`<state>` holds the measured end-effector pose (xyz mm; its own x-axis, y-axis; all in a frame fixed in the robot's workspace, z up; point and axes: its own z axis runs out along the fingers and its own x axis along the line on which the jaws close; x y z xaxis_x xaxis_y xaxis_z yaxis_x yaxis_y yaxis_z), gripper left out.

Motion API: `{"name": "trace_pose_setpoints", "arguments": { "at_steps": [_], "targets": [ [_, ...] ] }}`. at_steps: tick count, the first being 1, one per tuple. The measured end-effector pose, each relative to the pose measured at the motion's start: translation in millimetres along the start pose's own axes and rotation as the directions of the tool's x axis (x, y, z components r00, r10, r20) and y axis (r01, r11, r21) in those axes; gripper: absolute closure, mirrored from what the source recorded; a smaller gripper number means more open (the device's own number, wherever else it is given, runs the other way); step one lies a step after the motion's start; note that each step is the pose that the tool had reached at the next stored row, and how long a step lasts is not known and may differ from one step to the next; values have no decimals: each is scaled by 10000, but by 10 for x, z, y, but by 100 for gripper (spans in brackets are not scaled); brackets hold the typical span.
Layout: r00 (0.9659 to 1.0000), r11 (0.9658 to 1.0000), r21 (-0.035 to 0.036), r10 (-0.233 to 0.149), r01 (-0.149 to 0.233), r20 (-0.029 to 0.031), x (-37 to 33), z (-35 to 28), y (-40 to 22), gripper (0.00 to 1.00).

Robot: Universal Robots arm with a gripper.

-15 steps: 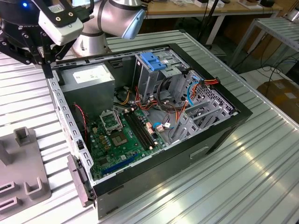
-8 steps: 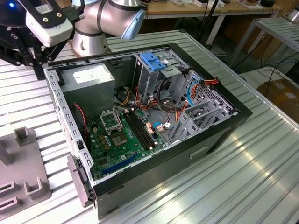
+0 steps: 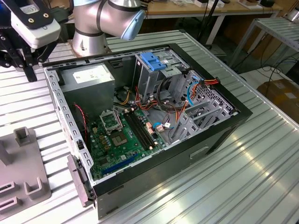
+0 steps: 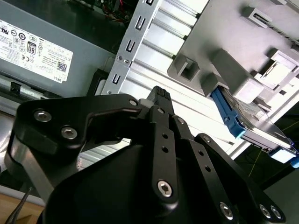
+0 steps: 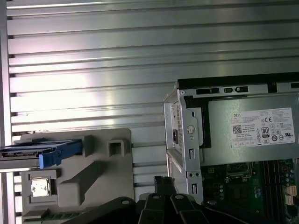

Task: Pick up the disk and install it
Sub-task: 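Reach for the disk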

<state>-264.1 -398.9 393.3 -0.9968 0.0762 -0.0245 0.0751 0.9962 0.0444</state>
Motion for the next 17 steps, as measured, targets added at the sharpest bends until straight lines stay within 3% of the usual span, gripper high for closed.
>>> {"name": "trace_pose_setpoints", "arguments": {
  "at_steps": [17],
  "targets": [
    [10000, 10000, 0, 1, -1, 0, 458, -11, -19, 90]
  ]
}}
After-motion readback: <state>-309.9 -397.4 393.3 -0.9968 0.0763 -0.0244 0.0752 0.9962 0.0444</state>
